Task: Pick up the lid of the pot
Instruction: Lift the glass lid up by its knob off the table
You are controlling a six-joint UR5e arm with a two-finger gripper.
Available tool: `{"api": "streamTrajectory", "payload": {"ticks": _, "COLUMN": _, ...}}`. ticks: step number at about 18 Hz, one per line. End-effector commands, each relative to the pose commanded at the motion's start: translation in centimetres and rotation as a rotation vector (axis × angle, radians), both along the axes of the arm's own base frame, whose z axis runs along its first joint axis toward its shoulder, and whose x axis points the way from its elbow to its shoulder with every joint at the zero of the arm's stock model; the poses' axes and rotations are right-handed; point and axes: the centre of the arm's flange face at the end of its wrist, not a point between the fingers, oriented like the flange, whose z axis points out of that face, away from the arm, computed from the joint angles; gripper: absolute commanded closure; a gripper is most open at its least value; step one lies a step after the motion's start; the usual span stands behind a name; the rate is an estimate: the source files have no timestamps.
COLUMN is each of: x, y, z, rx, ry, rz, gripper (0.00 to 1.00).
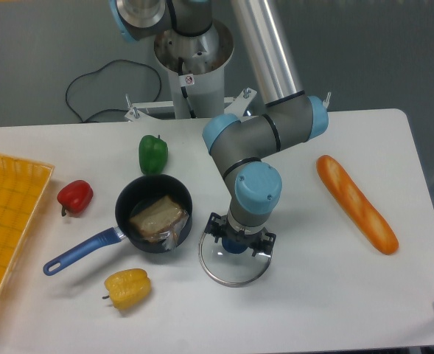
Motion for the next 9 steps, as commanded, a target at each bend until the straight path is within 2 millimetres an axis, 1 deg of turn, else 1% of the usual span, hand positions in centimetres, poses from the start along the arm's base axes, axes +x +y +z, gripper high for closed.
{"api": "streamTrajectory", "payload": {"ticks": 1, "x": -0.11, "y": 0.09, "z": 0.08, "rx": 0.001, "ry": 0.001, "rz": 0.000, "gripper": 0.42}}
{"api": "streamTrajectory", "payload": {"ticks": 2, "x": -0.16, "y": 0.15, "z": 0.30, "rx": 0.004, "ry": 0.003, "rz": 0.000, "gripper": 0.45}}
{"api": "streamTrajectory", "payload": {"ticks": 3, "x": -0.14, "y": 0.13, "z": 0.38, "rx": 0.004, "ry": 0.003, "rz": 0.000, "gripper": 0.50}}
{"api": "streamTrajectory", "payload": {"ticks": 6, "x": -0.30, "y": 0.13, "z": 0.75, "rx": 0.007, "ry": 0.006, "rz": 0.002, "gripper": 0.53}}
{"api": "streamTrajectory", "payload": {"ticks": 8, "x": -0.30, "y": 0.14, "z": 0.88, "rx": 0.007, "ry": 0.006, "rz": 0.002, "gripper": 0.57}}
{"api": "streamTrajectory", "payload": {"ticks": 9, "x": -0.39, "y": 0.06, "z": 0.88, "rx": 0.006, "ry": 0.007, "rz": 0.003, "gripper": 0.57}}
